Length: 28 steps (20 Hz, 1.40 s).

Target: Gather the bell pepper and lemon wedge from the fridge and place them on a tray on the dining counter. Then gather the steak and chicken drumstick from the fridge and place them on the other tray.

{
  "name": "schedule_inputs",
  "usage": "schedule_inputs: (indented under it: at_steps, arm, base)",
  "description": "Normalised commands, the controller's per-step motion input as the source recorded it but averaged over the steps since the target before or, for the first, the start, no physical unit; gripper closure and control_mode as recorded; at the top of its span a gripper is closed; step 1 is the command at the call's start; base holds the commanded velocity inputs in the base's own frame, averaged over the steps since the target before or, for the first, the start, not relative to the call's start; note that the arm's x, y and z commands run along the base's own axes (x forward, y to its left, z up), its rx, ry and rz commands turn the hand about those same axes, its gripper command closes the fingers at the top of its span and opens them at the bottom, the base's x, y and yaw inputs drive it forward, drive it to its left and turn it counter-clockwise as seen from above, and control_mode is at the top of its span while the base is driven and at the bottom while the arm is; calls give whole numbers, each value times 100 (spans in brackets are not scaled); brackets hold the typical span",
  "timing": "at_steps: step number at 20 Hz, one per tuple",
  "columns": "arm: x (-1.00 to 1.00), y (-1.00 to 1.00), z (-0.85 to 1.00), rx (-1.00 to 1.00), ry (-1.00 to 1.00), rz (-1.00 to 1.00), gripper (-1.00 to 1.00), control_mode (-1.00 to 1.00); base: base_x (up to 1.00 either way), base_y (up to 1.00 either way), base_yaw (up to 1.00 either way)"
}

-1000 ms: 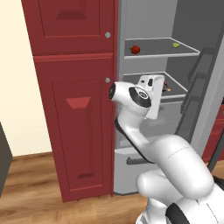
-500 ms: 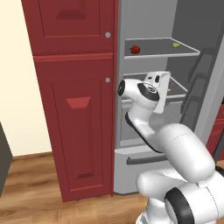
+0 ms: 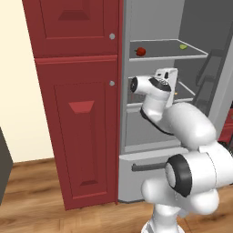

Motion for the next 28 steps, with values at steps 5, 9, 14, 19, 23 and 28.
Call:
schedule_inputs:
  at_steps: [5, 9, 14, 19, 23, 28]
  arm:
    - [92, -22, 0, -2, 1, 0, -100, -100]
    - [-4, -40, 0, -8, 0, -11, -100, -100]
    - [-61, -76, -3, -7, 0, -24, -100, -100]
    - [-88, -100, -14, -2, 0, -31, -100, -100]
    - [-96, -100, -7, 0, -3, -29, -100, -100]
    - [-92, -95, 1, 0, -9, -25, -100, -100]
  base:
    - [0, 0, 0]
    - [0, 0, 0]
    - [0, 0, 0]
    - [0, 0, 0]
    - [0, 0, 0]
    - [0, 0, 0]
